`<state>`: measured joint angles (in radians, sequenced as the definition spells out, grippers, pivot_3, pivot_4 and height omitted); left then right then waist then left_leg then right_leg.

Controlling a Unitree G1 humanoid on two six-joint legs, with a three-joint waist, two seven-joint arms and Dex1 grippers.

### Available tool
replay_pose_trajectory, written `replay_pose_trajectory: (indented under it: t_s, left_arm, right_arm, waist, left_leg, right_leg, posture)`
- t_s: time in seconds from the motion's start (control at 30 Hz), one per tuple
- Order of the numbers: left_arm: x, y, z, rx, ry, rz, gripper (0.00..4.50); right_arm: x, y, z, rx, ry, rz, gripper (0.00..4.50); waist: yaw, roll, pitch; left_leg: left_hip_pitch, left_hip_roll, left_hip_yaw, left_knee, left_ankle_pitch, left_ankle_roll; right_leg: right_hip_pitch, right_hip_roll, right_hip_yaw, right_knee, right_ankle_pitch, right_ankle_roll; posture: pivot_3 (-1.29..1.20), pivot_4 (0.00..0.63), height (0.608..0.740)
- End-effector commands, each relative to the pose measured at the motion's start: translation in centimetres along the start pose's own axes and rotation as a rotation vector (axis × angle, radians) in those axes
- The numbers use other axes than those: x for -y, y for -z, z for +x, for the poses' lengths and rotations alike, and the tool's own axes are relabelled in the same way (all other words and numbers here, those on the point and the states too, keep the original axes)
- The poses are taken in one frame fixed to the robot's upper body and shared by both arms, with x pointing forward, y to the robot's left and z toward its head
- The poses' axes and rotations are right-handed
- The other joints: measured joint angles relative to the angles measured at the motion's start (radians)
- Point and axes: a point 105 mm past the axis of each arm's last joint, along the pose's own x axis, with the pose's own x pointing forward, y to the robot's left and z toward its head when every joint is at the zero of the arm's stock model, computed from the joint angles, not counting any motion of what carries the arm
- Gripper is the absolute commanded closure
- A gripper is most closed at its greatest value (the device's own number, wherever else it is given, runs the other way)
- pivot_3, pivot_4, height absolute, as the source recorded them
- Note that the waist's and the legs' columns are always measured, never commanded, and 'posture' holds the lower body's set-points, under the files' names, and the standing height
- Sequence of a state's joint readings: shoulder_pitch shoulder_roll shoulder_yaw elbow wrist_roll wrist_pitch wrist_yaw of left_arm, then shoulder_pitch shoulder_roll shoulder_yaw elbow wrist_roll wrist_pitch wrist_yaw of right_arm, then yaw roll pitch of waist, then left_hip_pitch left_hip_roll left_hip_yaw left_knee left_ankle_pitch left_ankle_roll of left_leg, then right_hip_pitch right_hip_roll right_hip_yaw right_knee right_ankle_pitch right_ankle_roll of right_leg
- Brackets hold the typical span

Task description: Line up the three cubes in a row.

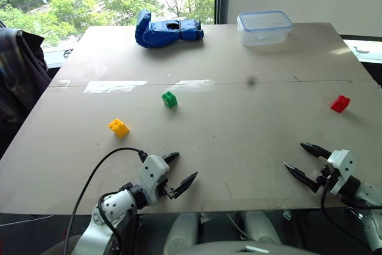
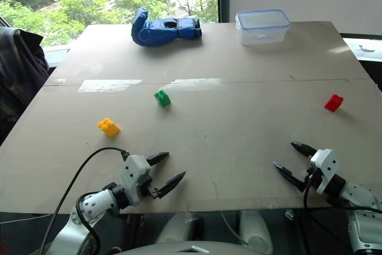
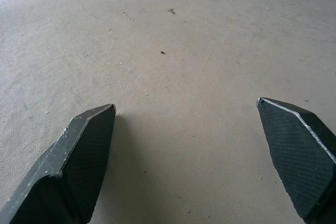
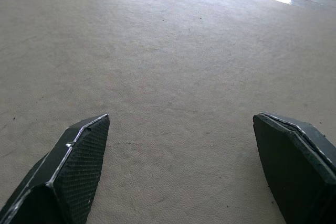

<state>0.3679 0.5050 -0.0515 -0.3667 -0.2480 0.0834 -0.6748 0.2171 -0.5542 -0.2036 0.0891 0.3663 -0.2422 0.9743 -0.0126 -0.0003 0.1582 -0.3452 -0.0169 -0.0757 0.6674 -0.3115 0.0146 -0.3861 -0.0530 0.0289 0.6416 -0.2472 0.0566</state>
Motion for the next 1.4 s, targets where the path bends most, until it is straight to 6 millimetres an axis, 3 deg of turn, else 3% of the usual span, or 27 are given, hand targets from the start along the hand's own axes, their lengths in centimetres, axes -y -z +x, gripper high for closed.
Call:
replay_pose_trajectory:
  t_s: [0.03, 0.73, 0.87, 0.97, 1.07, 1.27, 1.4]
  left_arm:
    - [-0.2, 1.6, -0.2, -0.068, -0.017, -0.032, 0.09]
    - [-0.4, 1.0, 0.1, -0.047, 0.021, -0.02, 0.09]
    - [-0.7, -0.4, 0.6, -0.018, 0.054, 0.005, 0.09]
    - [-0.8, -2.6, 1.3, 0.024, 0.111, 0.031, 0.09]
    - [-0.4, -5.4, 2.2, 0.066, 0.211, 0.058, 0.09]
    - [0.2, -9.8, 3.1, 0.087, 0.376, 0.078, 0.09]
    - [0.5, -12.7, 4.1, 0.116, 0.467, 0.111, 0.09]
  right_arm:
    - [-0.2, 0.5, -0.2, -0.016, 0.003, 0.02, 0.0]
    - [0.3, -0.3, -0.3, 0.023, 0.066, 0.033, 0.0]
    - [3.0, -1.7, -0.5, 0.107, 0.264, 0.081, 0.0]
    - [6.4, -2.5, -1.1, 0.134, 0.491, 0.079, 0.0]
    - [9.9, -2.5, -1.7, 0.055, 0.711, 0.085, 0.0]
    - [13.4, -3.0, -2.0, -0.004, 0.971, 0.157, 0.0]
    - [15.2, -3.6, -1.1, 0.027, 1.091, 0.235, 0.0]
  waist:
    - [0.0, 0.0, 0.0]
    - [0.002, -0.001, 0.002]
    - [0.002, 0.002, 0.005]
    - [0.004, 0.005, 0.007]
    - [0.003, 0.005, 0.008]
    - [0.002, 0.006, 0.008]
    - [0.0, 0.005, 0.009]
  left_leg:
    - [0.0, 0.0, 0.0, 0.0, 0.0, 0.0]
    - [-0.001, 0.0, -0.001, 0.0, 0.0, 0.0]
    - [-0.001, 0.0, -0.001, 0.0, 0.0, 0.0]
    - [-0.003, 0.0, -0.001, 0.0, 0.0, 0.0]
    - [-0.013, -0.001, -0.001, 0.001, 0.001, -0.001]
    - [-0.027, -0.003, -0.001, 0.0, 0.005, -0.008]
    - [-0.034, -0.004, -0.002, 0.0, 0.005, -0.008]
  right_leg:
    - [0.0, 0.0, 0.0, 0.0, 0.0, 0.0]
    - [0.0, 0.0, 0.0, 0.0, 0.0, 0.0]
    - [-0.001, 0.0, 0.0, 0.0, 0.0, 0.0]
    - [-0.003, 0.0, -0.001, 0.0, 0.0, 0.0]
    - [-0.014, 0.001, -0.003, 0.001, 0.005, 0.0]
    - [-0.028, 0.001, -0.005, 0.002, 0.007, -0.003]
    - [-0.033, 0.003, -0.006, 0.001, 0.007, -0.003]
  posture:
    - [0.0, 0.15, 0.74]
    - [0.0, 0.15, 0.74]
    - [0.0, 0.15, 0.74]
    - [0.0, 0.15, 0.74]
    - [0.0, 0.15, 0.74]
    - [0.0, 0.15, 0.74]
    - [0.0, 0.15, 0.74]
